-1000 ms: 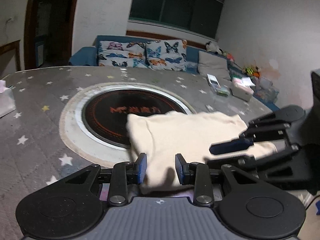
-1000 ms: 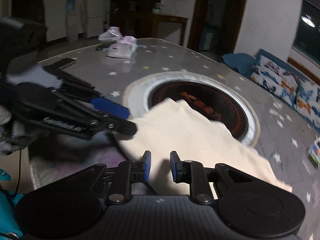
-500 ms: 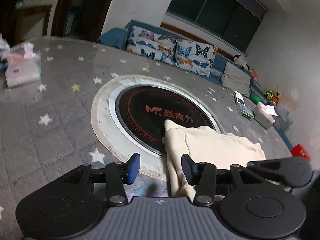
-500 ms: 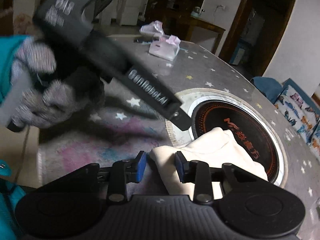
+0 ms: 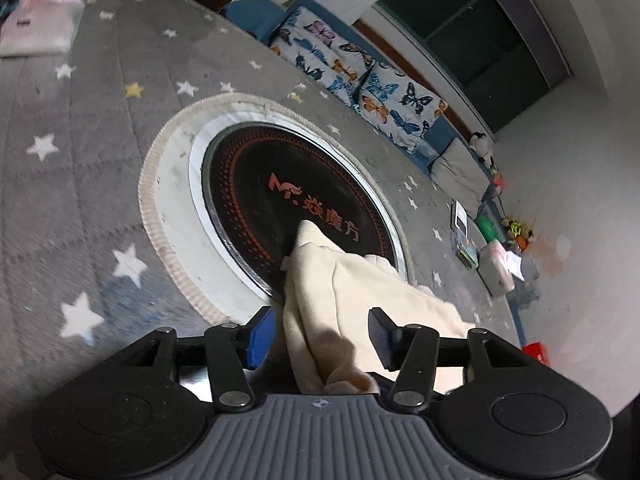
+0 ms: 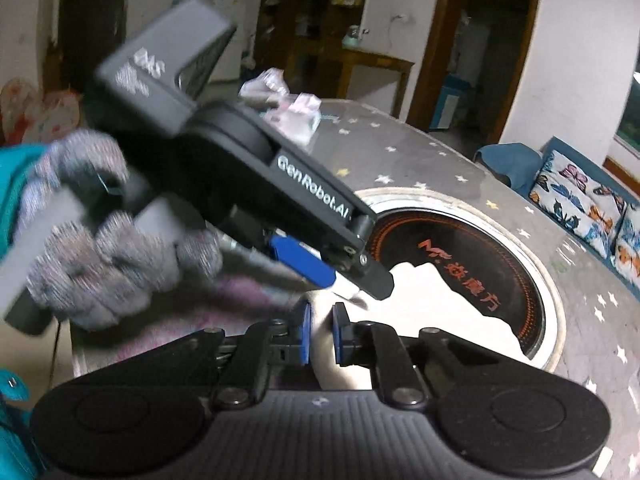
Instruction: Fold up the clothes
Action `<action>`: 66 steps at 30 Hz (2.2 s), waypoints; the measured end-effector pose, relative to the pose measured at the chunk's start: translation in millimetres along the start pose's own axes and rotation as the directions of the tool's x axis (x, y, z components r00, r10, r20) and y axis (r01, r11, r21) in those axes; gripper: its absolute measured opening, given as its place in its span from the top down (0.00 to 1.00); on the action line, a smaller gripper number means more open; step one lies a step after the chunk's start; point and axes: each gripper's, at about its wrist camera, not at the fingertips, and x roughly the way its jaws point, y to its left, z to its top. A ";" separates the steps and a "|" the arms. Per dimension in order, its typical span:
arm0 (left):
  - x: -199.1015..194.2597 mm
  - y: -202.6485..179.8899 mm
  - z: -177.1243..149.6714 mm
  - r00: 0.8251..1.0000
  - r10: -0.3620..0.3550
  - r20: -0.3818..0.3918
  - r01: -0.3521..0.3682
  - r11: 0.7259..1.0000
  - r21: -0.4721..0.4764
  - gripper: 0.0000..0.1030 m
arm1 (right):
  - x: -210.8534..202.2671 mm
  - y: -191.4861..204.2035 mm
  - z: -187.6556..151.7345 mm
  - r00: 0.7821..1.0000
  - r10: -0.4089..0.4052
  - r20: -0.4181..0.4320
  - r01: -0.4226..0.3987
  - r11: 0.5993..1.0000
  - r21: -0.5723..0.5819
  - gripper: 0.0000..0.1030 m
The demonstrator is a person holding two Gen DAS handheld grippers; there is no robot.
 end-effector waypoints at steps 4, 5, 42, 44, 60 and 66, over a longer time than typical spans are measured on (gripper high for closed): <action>8.9 -0.3 1.9 1.000 -0.004 -0.018 0.003 0.997 -0.071 0.44 | -9.7 -7.4 -0.2 1.000 0.005 0.030 -0.006 0.999 0.040 0.91; 11.4 0.2 2.2 1.000 -0.006 -0.023 0.004 0.996 -0.089 0.44 | -11.4 -8.4 -0.7 0.999 0.007 0.035 -0.008 0.999 0.047 0.91; 36.1 -5.3 -0.9 0.999 0.027 -0.024 -0.029 0.996 -0.081 0.83 | -64.6 -180.3 -140.6 0.936 -0.332 -0.117 0.328 0.699 0.636 0.61; 36.0 -6.5 -0.5 0.999 0.031 -0.021 -0.033 0.997 -0.071 0.84 | -60.6 -180.9 -141.9 0.939 -0.326 -0.110 0.317 0.695 0.646 0.61; 32.6 -89.9 7.9 0.998 -0.058 0.023 0.053 0.986 0.158 0.85 | -114.4 -180.6 -125.4 0.901 -0.434 -0.015 0.340 0.683 0.647 0.86; 63.8 -141.1 -2.8 0.994 -0.110 -0.015 0.111 0.964 0.242 0.86 | -156.2 -193.7 -132.7 0.841 -0.540 -0.046 0.443 0.636 0.632 0.87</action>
